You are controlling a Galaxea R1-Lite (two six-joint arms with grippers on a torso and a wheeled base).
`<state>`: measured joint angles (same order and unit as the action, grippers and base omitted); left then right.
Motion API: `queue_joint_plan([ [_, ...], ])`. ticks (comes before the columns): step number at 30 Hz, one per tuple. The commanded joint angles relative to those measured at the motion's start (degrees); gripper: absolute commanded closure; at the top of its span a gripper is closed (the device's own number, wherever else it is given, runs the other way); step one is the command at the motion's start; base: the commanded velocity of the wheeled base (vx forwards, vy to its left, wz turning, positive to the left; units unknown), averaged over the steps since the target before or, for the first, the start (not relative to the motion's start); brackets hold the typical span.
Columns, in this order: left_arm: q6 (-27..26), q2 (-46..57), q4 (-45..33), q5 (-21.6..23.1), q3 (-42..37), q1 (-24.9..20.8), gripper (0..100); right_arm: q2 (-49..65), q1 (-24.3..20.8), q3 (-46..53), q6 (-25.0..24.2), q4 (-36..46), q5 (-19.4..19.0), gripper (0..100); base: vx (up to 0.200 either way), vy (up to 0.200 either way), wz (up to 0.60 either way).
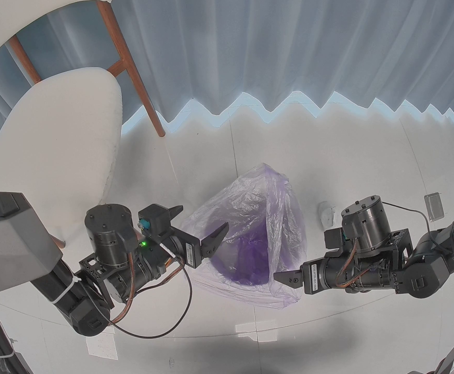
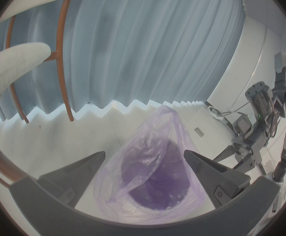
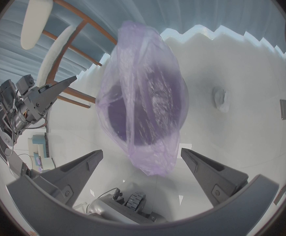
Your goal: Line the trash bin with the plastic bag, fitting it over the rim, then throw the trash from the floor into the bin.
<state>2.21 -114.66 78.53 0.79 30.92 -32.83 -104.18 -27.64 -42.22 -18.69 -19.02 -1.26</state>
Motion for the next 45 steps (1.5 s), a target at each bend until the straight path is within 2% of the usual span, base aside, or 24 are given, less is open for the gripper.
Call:
queue_joint_plan([
  [1, 0.43, 3.31, -0.48, 1.67, 2.57, 0.13, 0, -2.61, -2.86, -0.59, -0.03, -7.7, 3.1, 0, 0.0, 0.0, 0.0],
  [4, 1.48, 4.19, -0.48, 2.02, 6.0, -0.74, 0, -6.47, -3.65, -0.24, 0.14, -14.38, 6.62, 0, 0.0, 0.0, 0.0],
  [6, 2.19, 4.27, -0.48, 2.02, 6.88, -1.01, 0, -7.26, -3.74, -0.24, 0.14, -15.26, 7.32, 0, 0.0, 0.0, 0.0],
  [7, 8.34, 4.45, -0.13, 2.55, 11.98, -1.62, 0, -10.08, -3.74, -0.85, 0.49, -18.78, 10.48, 0, 0.0, 0.0, 0.0],
  [10, 16.69, 4.1, 0.22, 3.34, 17.95, -2.06, 0, -10.96, -3.83, -1.82, 0.49, -21.94, 12.07, 0, 0.0, 0.0, 0.0],
  [15, 26.71, 4.63, 1.98, 8.96, 20.5, -2.06, 0, -11.83, -5.06, -3.22, 0.41, -22.38, 14.88, 0, 0.0, 0.0, 0.0],
  [17, 29.35, 4.63, 2.68, 9.58, 21.82, -2.06, 0, -12.36, -5.06, -3.93, 0.32, -22.47, 16.02, 0, 0.0, 0.0, 0.0],
  [20, 33.48, 3.92, 2.33, 10.28, 27.88, -1.18, 0, -12.71, -4.97, -4.98, 0.49, -22.47, 19.01, 0, 0.0, 0.0, 0.0],
  [23, 36.47, 2.52, 1.62, 10.63, 29.99, 1.36, 0, -12.27, -4.97, -5.42, 0.58, -22.55, 20.33, 0, 0.0, 0.0, 0.0],
  [25, 36.73, 2.34, 1.19, 11.07, 29.82, 1.8, 0, -12.1, -4.97, -5.42, 0.58, -22.55, 20.59, 0, 0.0, 0.0, 0.0],
  [27, 34.0, 1.29, -0.75, 11.25, 28.5, 2.07, 0, -11.83, -4.97, -5.6, 0.67, -23.08, 21.12, 0, 0.0, 0.0, 0.0],
  [29, 28.73, 0.06, -1.72, 11.16, 27.0, 2.07, 0, -11.48, -4.97, -5.51, 1.37, -25.46, 21.47, 0, 0.0, 0.0, 0.0],
  [30, 28.29, -0.03, -1.63, 11.16, 26.83, 2.07, 0, -11.48, -4.97, -5.51, 1.46, -25.63, 21.47, 0, 0.0, 0.0, 0.0],
  [31, 23.46, -2.41, -1.54, 11.16, 25.51, 1.98, 0, -11.57, -4.97, -5.07, 2.78, -28.27, 21.47, 0, 0.0, 0.0, 0.0],
  [32, 21.26, -3.64, -1.36, 11.16, 24.98, 2.07, 0, -11.66, -4.97, -4.89, 3.4, -29.76, 21.47, 0, 0.0, 0.0, 0.0],
  [34, 19.24, -5.92, -1.28, 11.16, 24.81, 2.33, 0, -12.01, -4.97, -4.63, 3.83, -31.78, 21.47, 0, 0.0, 0.0, 0.0],
  [38, 18.89, -8.29, -1.45, 11.69, 25.07, 3.39, 0, -12.89, -5.15, -4.72, 3.92, -32.49, 21.47, 0, 0.0, 0.0, 0.0],
  [41, 19.24, -9.61, -1.28, 13.97, 25.69, 4.7, 0, -13.86, -5.59, -4.72, 3.83, -32.57, 21.38, 0, 0.0, 0.0, 0.0],
  [45, 18.27, -11.11, -1.45, 14.15, 27.88, 6.46, 0, -14.91, -6.82, -4.54, 3.75, -33.54, 21.38, 0, 0.0, 0.0, 0.0],
])
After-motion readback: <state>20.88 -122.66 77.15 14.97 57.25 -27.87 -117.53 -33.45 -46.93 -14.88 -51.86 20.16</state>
